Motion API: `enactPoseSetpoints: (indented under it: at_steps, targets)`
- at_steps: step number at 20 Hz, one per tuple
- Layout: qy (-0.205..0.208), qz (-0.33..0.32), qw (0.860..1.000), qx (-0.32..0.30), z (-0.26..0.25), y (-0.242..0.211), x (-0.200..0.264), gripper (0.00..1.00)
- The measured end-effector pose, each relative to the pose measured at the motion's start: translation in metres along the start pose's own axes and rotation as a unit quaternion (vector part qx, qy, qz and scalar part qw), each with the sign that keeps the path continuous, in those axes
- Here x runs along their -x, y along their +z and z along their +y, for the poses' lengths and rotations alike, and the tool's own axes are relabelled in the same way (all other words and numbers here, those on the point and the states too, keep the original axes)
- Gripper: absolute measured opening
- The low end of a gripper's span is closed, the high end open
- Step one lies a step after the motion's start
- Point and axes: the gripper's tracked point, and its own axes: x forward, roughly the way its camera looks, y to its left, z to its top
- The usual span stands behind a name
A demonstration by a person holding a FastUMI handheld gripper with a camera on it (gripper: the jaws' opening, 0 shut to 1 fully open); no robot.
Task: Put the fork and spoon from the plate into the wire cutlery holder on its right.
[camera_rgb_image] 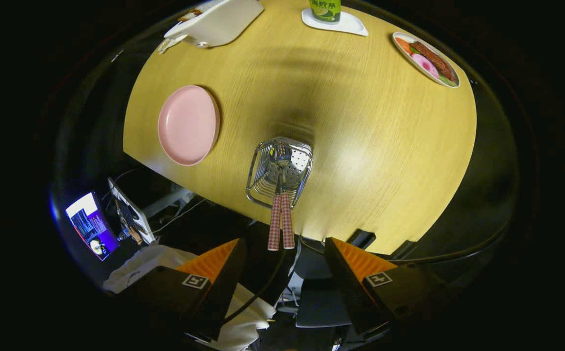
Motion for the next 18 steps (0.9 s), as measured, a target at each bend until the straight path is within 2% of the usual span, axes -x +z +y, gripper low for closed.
enactPoseSetpoints:
  at_steps: [2,5,8,11,14,15,16,18]
  targets:
    - [0.016,-0.058,0.998,-0.002,0.006,-0.002,0.013,1.0]
    - [0.014,-0.144,0.989,0.012,0.01,-0.012,0.04,1.0]
    - [0.028,-0.253,0.967,-0.017,0.03,-0.009,0.07,1.0]
    - [-0.005,-0.357,0.934,-0.022,0.026,-0.015,0.089,1.0]
    - [-0.003,-0.444,0.895,-0.047,0.05,-0.019,0.109,1.0]
    - [0.001,-0.475,0.878,-0.057,0.055,-0.018,0.119,0.99]
    - [-0.004,-0.514,0.855,-0.062,0.057,-0.014,0.133,1.0]
    - [-0.038,-0.583,0.809,-0.066,0.05,-0.012,0.162,0.99]
